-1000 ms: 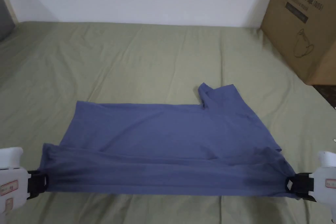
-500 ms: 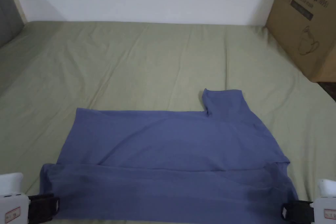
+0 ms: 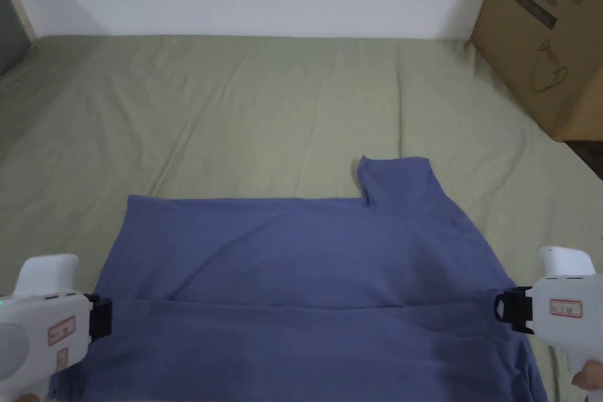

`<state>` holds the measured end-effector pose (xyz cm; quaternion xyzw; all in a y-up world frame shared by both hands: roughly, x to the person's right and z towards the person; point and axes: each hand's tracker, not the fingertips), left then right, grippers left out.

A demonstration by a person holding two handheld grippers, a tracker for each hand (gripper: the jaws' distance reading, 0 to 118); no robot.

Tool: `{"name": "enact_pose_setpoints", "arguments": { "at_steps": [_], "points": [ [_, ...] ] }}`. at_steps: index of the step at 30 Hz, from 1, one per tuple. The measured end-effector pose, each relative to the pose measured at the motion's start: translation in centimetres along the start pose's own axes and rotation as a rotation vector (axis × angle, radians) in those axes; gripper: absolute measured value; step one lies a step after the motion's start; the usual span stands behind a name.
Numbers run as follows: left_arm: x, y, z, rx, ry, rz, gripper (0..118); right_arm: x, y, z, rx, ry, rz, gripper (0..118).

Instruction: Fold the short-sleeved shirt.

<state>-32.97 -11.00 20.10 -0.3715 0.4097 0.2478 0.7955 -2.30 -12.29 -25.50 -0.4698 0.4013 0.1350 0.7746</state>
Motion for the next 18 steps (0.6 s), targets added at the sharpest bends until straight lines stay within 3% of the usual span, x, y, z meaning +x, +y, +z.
{"name": "enact_pose_setpoints", "arguments": {
  "at_steps": [4, 8, 9, 10, 11, 12, 13, 14, 18],
  "points": [
    [0.6, 1.0, -1.7, -0.012, -0.021, 0.049, 0, 0.1, 1.5, -2.2, -0.019, 0.016, -0.054, 0],
    [1.3, 2.7, -2.7, -0.009, -0.024, 0.030, 0, 0.0, 6.2, -4.5, 0.023, 0.020, -0.037, 1],
    [1.5, 3.2, -3.0, -0.009, -0.023, 0.029, 0, 0.2, 8.0, -5.3, 0.018, 0.017, -0.033, 15],
    [1.5, 3.7, -3.3, -0.011, -0.024, 0.028, 0, 0.3, 9.5, -6.1, 0.004, 0.014, -0.027, 43],
    [1.5, 4.2, -3.7, -0.012, -0.024, 0.030, 0, 0.0, 11.3, -7.0, -0.015, 0.016, -0.024, 60],
    [1.4, 4.5, -4.1, -0.010, -0.025, 0.035, 0, 0.1, 12.6, -7.9, -0.020, 0.018, -0.024, 67],
    [1.4, 4.9, -4.8, -0.006, -0.022, 0.046, 0, 0.3, 14.4, -9.3, -0.026, 0.018, -0.018, 67],
    [1.3, 5.3, -5.3, -0.010, -0.016, 0.059, 0, 0.1, 15.7, -10.2, -0.022, -0.007, -0.016, 81],
    [1.1, 6.1, -6.9, -0.020, -0.016, 0.085, 0, 0.0, 19.8, -14.1, -0.052, -0.032, 0.013, 82]
  ]
}}
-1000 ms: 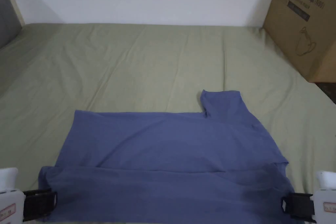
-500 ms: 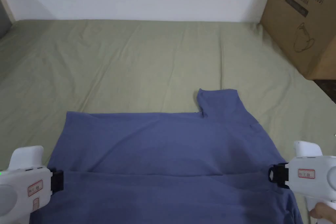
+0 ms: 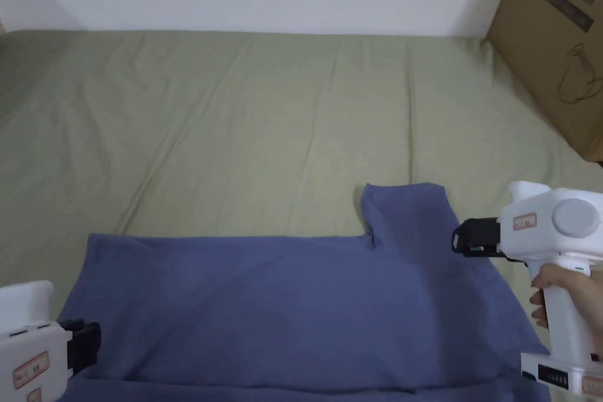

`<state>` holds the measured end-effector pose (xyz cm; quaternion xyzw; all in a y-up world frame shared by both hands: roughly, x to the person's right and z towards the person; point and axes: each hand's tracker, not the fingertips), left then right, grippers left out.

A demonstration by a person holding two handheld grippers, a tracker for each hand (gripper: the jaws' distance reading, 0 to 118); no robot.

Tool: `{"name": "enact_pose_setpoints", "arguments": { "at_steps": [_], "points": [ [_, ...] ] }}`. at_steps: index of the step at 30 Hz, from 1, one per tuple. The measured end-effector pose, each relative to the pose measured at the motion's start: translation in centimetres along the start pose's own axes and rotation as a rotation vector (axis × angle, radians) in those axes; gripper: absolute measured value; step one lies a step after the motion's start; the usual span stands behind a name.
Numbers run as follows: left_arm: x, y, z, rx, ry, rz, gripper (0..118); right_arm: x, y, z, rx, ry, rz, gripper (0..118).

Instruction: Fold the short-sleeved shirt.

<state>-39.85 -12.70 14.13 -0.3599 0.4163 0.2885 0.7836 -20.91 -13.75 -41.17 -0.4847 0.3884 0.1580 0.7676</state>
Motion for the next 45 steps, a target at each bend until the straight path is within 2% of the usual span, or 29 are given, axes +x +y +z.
{"name": "enact_pose_setpoints", "arguments": {
  "at_steps": [5, 7, 10, 11, 12, 14, 15, 16, 21, 22, 24, 25, 26, 28, 29, 33, 36, 39, 40, 41, 42, 43, 45],
  "points": [
    [0.0, 0.6, -1.6, -0.021, 0.023, -0.017, 0, -1.0, 1.3, -3.7, -0.052, -0.040, 0.052, 82],
    [-0.2, 0.7, -2.0, -0.030, 0.028, -0.012, 0, -1.0, 0.9, -4.9, -0.075, -0.028, 0.075, 81],
    [-0.6, 0.7, -2.2, -0.035, 0.024, 0.004, 0, -1.1, -0.1, -5.7, -0.094, -0.037, 0.094, 75],
    [-0.6, 0.7, -2.2, -0.033, 0.026, 0.008, 0, -1.3, 0.0, -5.3, -0.084, -0.036, 0.091, 71],
    [-0.7, 0.7, -2.2, -0.034, 0.027, 0.010, 0, -1.5, -0.1, -4.9, -0.070, -0.035, 0.100, 61],
    [-0.7, 0.7, -2.1, -0.031, 0.030, 0.013, 0, -1.9, -0.3, -4.3, -0.029, -0.053, 0.161, 19],
    [-0.6, 0.7, -2.0, -0.031, 0.030, 0.016, 0, -1.9, -0.4, -4.1, -0.028, -0.041, 0.163, 4],
    [-0.6, 0.8, -1.9, -0.029, 0.027, 0.022, 0, -1.7, -0.2, -4.3, -0.038, -0.003, 0.148, 3],
    [-0.9, 1.5, -1.8, -0.010, -0.001, 0.057, 0, -2.1, 0.0, -3.1, -0.007, -0.007, 0.173, 2],
    [-1.0, 1.9, -1.9, 0.007, 0.002, 0.063, 3, -2.2, 0.1, -2.8, 0.005, -0.008, 0.172, 2],
    [-1.6, 3.0, -2.6, 0.040, 0.011, 0.068, 15, -2.1, 0.4, -2.5, 0.008, -0.005, 0.171, 2],
    [-2.0, 3.9, -3.1, 0.042, 0.012, 0.070, 15, -1.8, 0.6, -2.7, 0.012, -0.004, 0.169, 2],
    [-2.3, 5.0, -4.0, 0.038, 0.013, 0.071, 37, -1.7, 0.7, -2.7, 0.011, -0.004, 0.170, 2],
    [-2.7, 6.9, -5.8, 0.022, 0.015, 0.050, 96, -1.6, 0.6, -2.7, 0.016, -0.007, 0.172, 2],
    [-2.8, 7.9, -6.6, 0.018, 0.036, 0.026, 107, -1.5, 0.5, -2.6, 0.016, -0.006, 0.171, 2],
    [-3.4, 10.8, -9.4, 0.046, 0.099, 0.021, 106, -1.2, 0.2, -2.7, 0.025, 0.000, 0.147, 2],
    [-4.2, 12.2, -11.9, 0.004, 0.070, 0.096, 106, -1.4, 0.0, -3.0, 0.022, -0.010, 0.161, 2],
    [-4.1, 12.3, -14.4, -0.039, 0.052, 0.090, 103, -1.4, 0.0, -3.3, 0.018, -0.011, 0.167, 2],
    [-3.8, 12.0, -15.4, -0.088, 0.037, 0.065, 89, -1.3, 0.0, -3.4, 0.015, -0.010, 0.163, 2],
    [-3.2, 11.7, -16.1, -0.145, 0.110, -0.014, 83, -1.2, 0.0, -3.5, 0.015, -0.007, 0.152, 2],
    [-2.4, 11.4, -15.7, -0.084, 0.131, -0.115, 81, -1.0, 0.0, -3.5, 0.013, 0.000, 0.133, 2],
    [-2.1, 11.6, -15.2, -0.076, 0.132, -0.097, 68, -0.9, 0.1, -3.4, 0.013, 0.010, 0.118, 2],
    [-2.1, 12.4, -13.9, -0.081, 0.097, -0.056, 15, -1.0, -0.1, -2.8, 0.025, 0.018, 0.105, 2]
  ]
}}
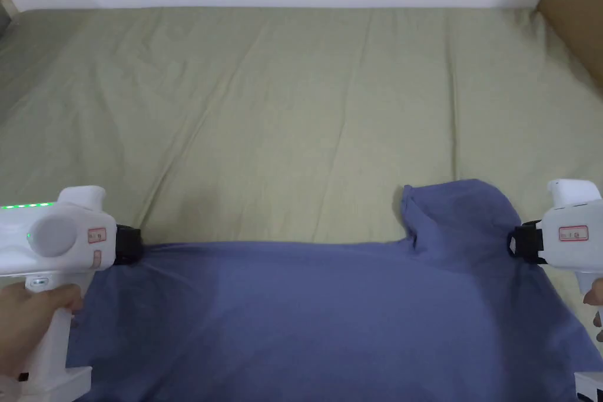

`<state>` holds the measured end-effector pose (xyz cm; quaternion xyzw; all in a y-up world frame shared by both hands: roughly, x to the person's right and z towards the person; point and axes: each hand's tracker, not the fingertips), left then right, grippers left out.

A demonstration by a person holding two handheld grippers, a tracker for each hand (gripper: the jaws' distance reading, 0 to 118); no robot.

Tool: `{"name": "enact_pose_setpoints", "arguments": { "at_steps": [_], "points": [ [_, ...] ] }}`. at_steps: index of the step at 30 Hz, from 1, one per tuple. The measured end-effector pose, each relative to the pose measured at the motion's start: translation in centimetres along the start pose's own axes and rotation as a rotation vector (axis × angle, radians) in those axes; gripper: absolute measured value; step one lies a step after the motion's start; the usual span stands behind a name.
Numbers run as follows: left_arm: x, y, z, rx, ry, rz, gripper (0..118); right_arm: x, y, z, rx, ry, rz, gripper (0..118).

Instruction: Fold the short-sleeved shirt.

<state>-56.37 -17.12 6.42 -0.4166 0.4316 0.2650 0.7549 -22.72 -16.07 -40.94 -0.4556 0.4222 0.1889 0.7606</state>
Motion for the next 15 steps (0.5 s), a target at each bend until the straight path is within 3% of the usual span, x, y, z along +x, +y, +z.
{"name": "enact_pose_setpoints", "arguments": {
  "at_steps": [1, 2, 5, 15],
  "points": [
    [0.0, 0.2, 0.3, -0.002, -0.027, -0.008, 3, 0.0, 0.0, 0.3, 0.003, 0.005, -0.006, 2],
    [0.0, 0.2, 0.8, -0.024, -0.067, -0.012, 3, 0.0, 0.0, 0.8, 0.012, 0.015, -0.016, 2],
    [1.2, -0.4, 2.3, -0.017, 0.011, -0.170, 3, -0.2, -0.1, 3.1, 0.037, 0.025, -0.026, 2],
    [-0.2, -3.5, 14.0, 0.144, -0.023, -0.143, 3, 0.2, -3.3, 12.5, 0.150, 0.052, 0.022, 2]
  ]
}}
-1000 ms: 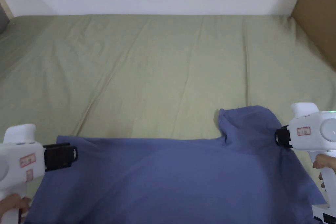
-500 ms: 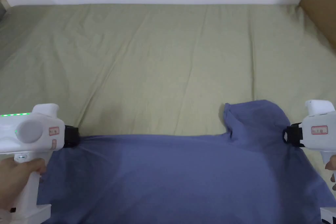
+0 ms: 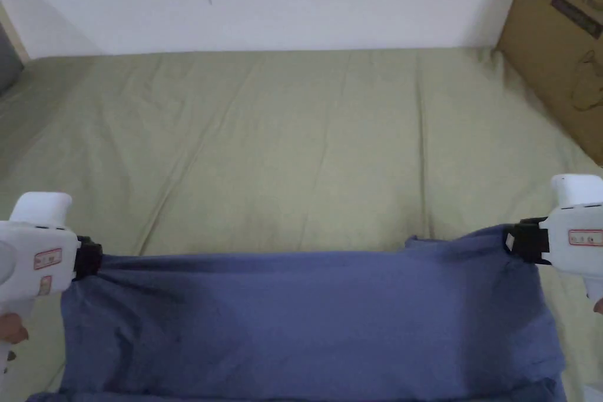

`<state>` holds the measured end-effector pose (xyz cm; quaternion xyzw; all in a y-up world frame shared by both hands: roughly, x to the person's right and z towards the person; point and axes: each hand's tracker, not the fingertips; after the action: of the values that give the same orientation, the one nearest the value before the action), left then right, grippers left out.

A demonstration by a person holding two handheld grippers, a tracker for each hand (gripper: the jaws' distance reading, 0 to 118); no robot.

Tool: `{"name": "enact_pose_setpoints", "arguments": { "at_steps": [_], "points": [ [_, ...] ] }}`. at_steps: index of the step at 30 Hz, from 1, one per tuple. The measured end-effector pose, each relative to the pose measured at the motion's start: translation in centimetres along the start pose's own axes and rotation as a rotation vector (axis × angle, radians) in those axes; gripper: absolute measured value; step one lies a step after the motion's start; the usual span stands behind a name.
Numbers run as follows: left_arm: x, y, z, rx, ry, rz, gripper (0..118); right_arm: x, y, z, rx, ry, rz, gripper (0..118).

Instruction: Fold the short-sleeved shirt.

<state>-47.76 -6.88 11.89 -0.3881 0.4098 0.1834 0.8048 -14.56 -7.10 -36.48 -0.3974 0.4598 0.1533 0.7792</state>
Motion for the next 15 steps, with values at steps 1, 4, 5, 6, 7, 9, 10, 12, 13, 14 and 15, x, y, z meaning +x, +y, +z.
{"name": "enact_pose_setpoints", "arguments": {
  "at_steps": [1, 4, 5, 6, 7, 9, 10, 12, 13, 14, 15],
  "points": [
    [-0.2, -0.6, 1.3, 0.018, -0.011, 0.016, 3, -0.1, -0.8, 1.6, 0.008, -0.004, 0.000, 2],
    [-1.0, -3.0, 3.9, 0.022, -0.040, 0.047, 3, -0.1, -3.8, 5.4, 0.020, 0.015, -0.004, 2],
    [-1.2, -4.2, 4.6, 0.011, -0.050, 0.056, 3, 0.1, -5.3, 6.5, 0.017, 0.024, -0.012, 2],
    [-1.3, -5.3, 5.3, 0.003, -0.053, 0.063, 3, 0.1, -6.6, 7.5, 0.011, 0.032, -0.017, 2],
    [-1.3, -6.6, 6.1, -0.004, -0.052, 0.063, 3, 0.0, -8.2, 8.4, 0.003, 0.033, -0.016, 2],
    [-1.2, -9.3, 7.4, -0.008, -0.056, 0.068, 3, 0.0, -11.1, 9.4, -0.027, 0.024, -0.008, 2],
    [-1.2, -10.7, 7.9, -0.021, -0.061, 0.070, 3, -0.1, -13.0, 9.7, -0.056, 0.009, -0.004, 2],
    [-1.0, -13.2, 8.6, -0.050, -0.064, 0.078, 3, 0.1, -15.9, 9.8, -0.128, 0.013, 0.001, 2],
    [-1.1, -14.5, 8.6, -0.075, -0.067, 0.087, 3, -0.8, -17.1, 10.4, -0.156, 0.006, 0.000, 2],
    [-1.3, -15.5, 8.2, -0.109, -0.066, 0.100, 3, -0.7, -18.4, 10.1, -0.179, 0.006, 0.000, 2],
    [-1.4, -16.2, 7.8, -0.132, -0.059, 0.095, 3, -0.5, -19.2, 9.7, -0.194, 0.008, -0.006, 2]
  ]
}}
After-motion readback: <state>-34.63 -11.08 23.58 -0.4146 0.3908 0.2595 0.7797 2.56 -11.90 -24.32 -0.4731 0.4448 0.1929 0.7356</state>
